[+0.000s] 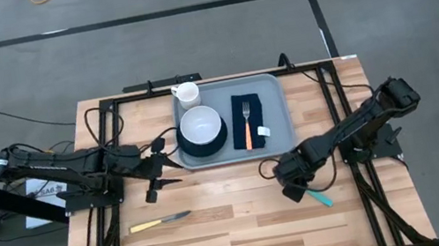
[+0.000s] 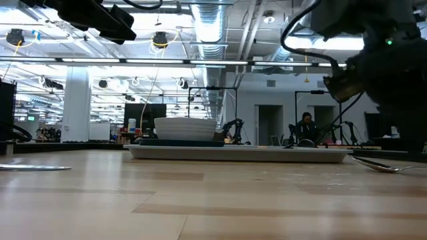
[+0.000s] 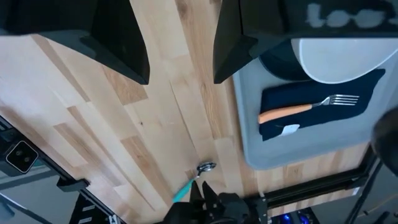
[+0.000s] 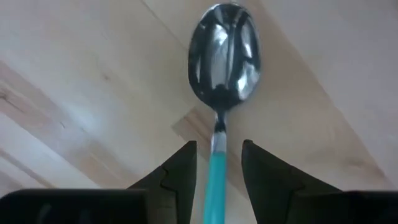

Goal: Set up tray
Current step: Put the spoon on top of the black table napkin on the gray serving tray

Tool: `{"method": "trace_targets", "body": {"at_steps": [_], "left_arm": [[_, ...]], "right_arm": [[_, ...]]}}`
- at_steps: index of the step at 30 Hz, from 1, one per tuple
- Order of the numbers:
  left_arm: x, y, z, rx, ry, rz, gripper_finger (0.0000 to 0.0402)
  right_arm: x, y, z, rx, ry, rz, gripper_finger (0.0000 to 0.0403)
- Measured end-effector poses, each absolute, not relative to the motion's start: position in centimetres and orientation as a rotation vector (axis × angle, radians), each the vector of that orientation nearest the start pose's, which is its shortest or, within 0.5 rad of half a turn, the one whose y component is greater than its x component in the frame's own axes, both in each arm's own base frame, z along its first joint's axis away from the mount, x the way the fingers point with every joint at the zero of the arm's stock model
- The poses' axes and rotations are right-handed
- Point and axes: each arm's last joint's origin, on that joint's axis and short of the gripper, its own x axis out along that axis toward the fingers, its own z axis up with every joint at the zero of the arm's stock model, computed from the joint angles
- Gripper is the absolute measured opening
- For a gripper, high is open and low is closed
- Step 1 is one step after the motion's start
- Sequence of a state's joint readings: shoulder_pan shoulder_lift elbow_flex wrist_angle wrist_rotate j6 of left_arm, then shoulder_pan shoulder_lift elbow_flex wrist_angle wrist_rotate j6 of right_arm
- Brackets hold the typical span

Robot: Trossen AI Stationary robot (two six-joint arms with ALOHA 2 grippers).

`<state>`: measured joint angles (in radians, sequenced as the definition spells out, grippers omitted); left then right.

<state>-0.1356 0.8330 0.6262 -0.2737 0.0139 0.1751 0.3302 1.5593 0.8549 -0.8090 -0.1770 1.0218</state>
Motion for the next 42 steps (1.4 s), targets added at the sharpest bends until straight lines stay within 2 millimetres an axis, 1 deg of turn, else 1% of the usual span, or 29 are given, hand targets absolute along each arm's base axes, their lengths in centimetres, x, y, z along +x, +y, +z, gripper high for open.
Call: {"method": "trace_targets", "body": {"at_steps": [7,12,15,17,23,25,27,32,38,42], "left_arm": [[17.9,-2.5,26.3,0.2,0.465,-0.189,0.0167],[17.9,-2.5,26.3,0.192,0.466,-0.187,0.0167],[17.8,-2.5,26.2,0.189,0.471,-0.187,0.0167],[17.8,-2.5,26.2,0.189,0.472,-0.187,0.0167],[17.8,-2.5,26.2,0.179,0.473,-0.185,0.0167],[17.8,-2.5,26.2,0.179,0.473,-0.185,0.0167],[17.8,-2.5,26.2,0.179,0.473,-0.185,0.0167],[17.8,-2.5,26.2,0.179,0.473,-0.185,0.0167],[17.8,-2.5,26.2,0.18,0.473,-0.184,0.0167],[17.8,-2.5,26.2,0.191,0.473,-0.186,0.0167]], "right_arm": [[22.5,7.7,13.5,0.69,1.515,-0.407,0.0119],[21.9,7.4,12.6,0.711,1.512,-0.394,0.0119],[21.9,7.4,12.6,0.712,1.514,-0.392,0.0115],[21.9,7.3,12.6,0.72,1.518,-0.394,0.0103],[22.5,6.8,13.1,0.767,1.541,-0.403,0.003],[22.8,6.7,13.4,0.775,1.54,-0.4,0.0012],[23.0,6.8,13.5,0.781,1.532,-0.393,0.0011],[23.4,6.9,13.5,0.782,1.498,-0.359,0.003],[24.1,7.0,13.6,0.785,1.432,-0.312,0.0008],[24.7,6.7,13.8,0.83,1.371,-0.304,0.0015]]}}
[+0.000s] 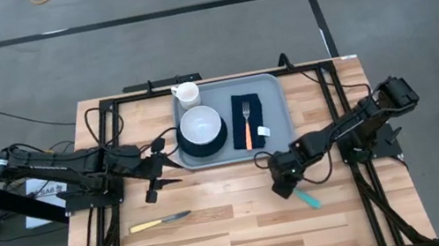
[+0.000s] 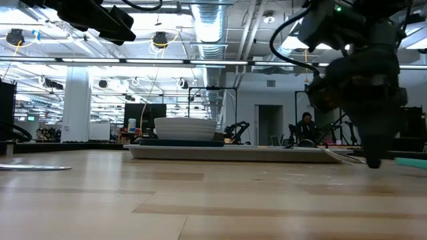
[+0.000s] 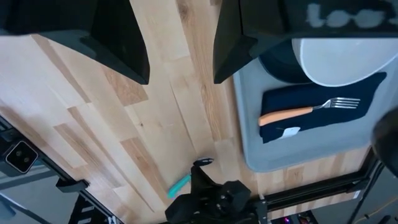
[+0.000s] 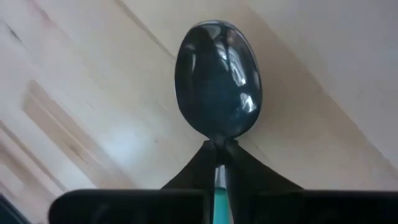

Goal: Set up tray
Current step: Put the spoon on top of the black table napkin on the gray serving tray

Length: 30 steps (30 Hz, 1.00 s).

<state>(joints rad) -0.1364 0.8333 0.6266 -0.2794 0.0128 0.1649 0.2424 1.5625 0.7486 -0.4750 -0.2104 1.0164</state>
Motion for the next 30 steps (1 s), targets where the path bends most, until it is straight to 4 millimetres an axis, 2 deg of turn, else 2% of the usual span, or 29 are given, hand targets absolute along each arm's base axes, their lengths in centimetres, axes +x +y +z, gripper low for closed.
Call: {"method": "trace_targets", "body": {"at_steps": [8,12,17,23,30], "left_arm": [[17.8,-2.5,26.2,0.201,0.472,-0.187,0.0167],[17.8,-2.5,26.2,0.202,0.472,-0.187,0.0167],[17.8,-2.5,26.2,0.202,0.472,-0.187,0.0167],[17.8,-2.5,26.2,0.202,0.472,-0.187,0.0167],[17.8,-2.5,26.2,0.212,0.471,-0.189,0.0167]], "right_arm": [[25.7,5.5,14.1,0.93,1.291,-0.317,0.0005],[26.4,4.7,14.4,0.98,1.247,-0.271,0.0014],[28.2,3.1,16.2,1.023,1.169,-0.228,0.0007],[30.4,-0.4,20.1,1.031,1.062,-0.26,0.0007],[31.5,-7.1,24.8,0.988,0.876,-0.363,0.0003]]}}
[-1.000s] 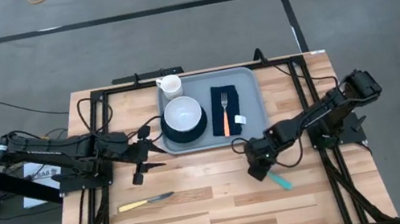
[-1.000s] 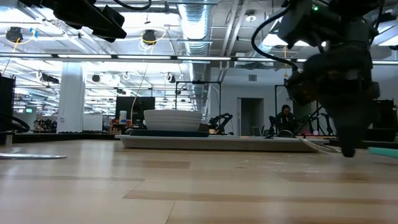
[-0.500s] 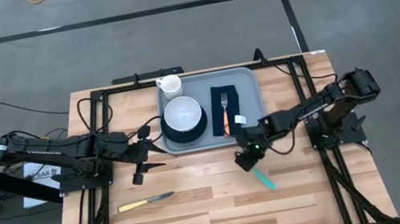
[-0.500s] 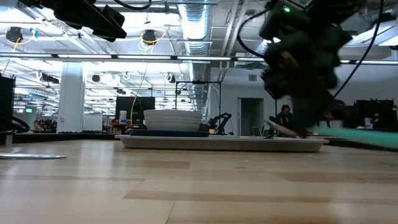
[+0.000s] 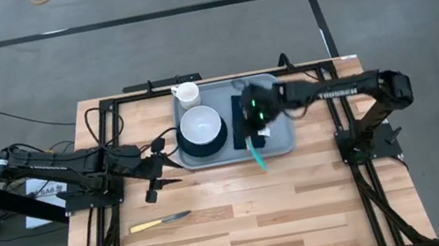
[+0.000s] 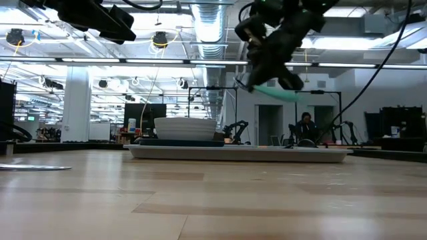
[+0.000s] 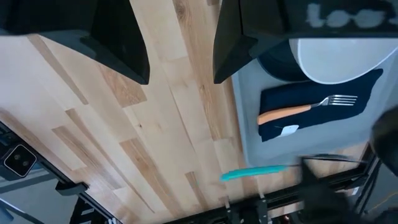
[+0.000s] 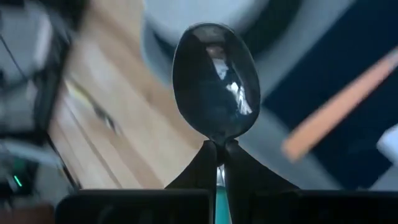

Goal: Set up tray
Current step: Put the spoon on top of the black table napkin on the gray serving tray

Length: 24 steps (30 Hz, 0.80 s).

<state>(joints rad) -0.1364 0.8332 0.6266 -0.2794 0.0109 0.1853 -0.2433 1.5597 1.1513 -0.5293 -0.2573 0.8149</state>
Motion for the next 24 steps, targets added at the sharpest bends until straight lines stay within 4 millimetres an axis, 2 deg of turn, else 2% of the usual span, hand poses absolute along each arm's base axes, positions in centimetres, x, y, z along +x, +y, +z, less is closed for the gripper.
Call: {"method": "trace_targets", "body": {"at_steps": [4,8,11,17,24], "left_arm": [[17.8,-2.5,26.2,0.216,0.471,-0.19,0.0167],[17.8,-2.5,26.2,0.216,0.471,-0.19,0.0167],[17.8,-2.5,26.2,0.211,0.471,-0.188,0.0167],[17.8,-2.5,26.2,0.143,0.474,-0.171,0.0167],[17.8,-2.5,26.2,0.124,0.478,-0.166,0.0167]], "right_arm": [[30.9,-11.2,26.2,1.056,0.747,-0.455,0.0005],[29.5,-14.8,26.4,1.133,0.651,-0.591,0.0008],[28.9,-16.7,25.9,1.141,0.62,-0.676,0.0006],[30.2,-18.1,23.1,1.162,0.641,-0.714,0.0007],[31.8,-17.9,19.5,1.212,0.732,-0.735,0.0005]]}}
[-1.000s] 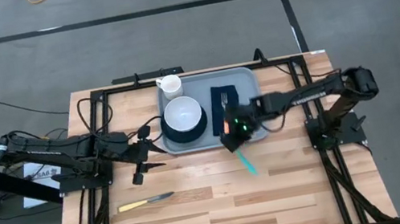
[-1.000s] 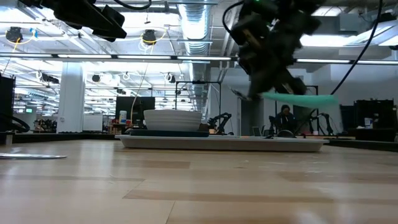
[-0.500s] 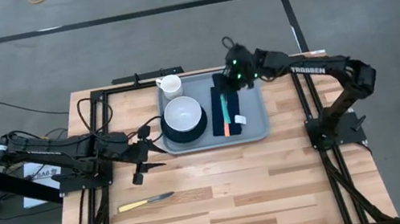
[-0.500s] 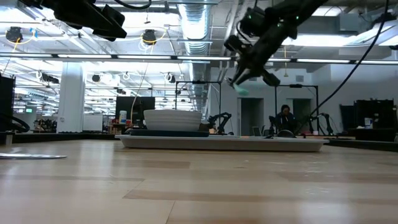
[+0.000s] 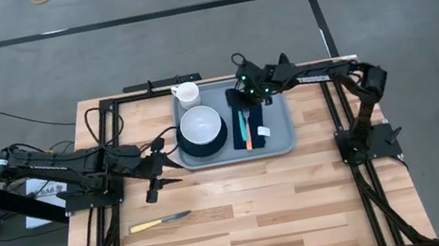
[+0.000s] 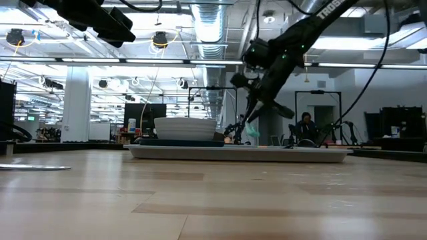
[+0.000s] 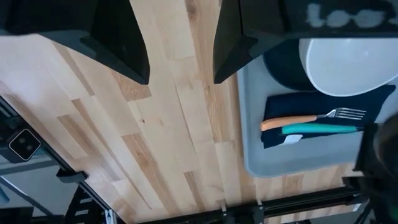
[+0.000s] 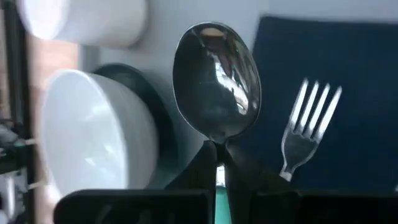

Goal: Set up tray
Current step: Put the spoon on top of the black table napkin on the gray serving tray

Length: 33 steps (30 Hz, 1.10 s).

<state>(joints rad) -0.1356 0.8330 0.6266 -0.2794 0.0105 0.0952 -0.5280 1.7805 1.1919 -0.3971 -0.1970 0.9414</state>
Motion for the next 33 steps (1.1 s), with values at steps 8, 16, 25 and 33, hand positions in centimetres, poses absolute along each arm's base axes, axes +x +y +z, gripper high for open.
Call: {"method": "trace_targets", "body": {"at_steps": [8,16,25,33], "left_arm": [[17.8,-2.5,26.2,0.13,0.486,-0.168,0.0167],[17.6,-2.4,25.8,0.127,0.531,-0.169,0.0167],[17.6,-2.4,25.8,0.118,0.532,-0.166,0.0167],[17.6,-2.4,25.8,0.117,0.532,-0.166,0.0167]], "right_arm": [[33.0,-17.1,18.3,1.25,0.72,-0.78,0.0007],[33.4,-17.0,18.5,1.277,0.644,-0.837,0.0008],[33.3,-16.6,18.3,1.28,0.685,-0.844,0.0007],[33.2,-16.7,18.3,1.273,0.693,-0.848,0.0007]]}}
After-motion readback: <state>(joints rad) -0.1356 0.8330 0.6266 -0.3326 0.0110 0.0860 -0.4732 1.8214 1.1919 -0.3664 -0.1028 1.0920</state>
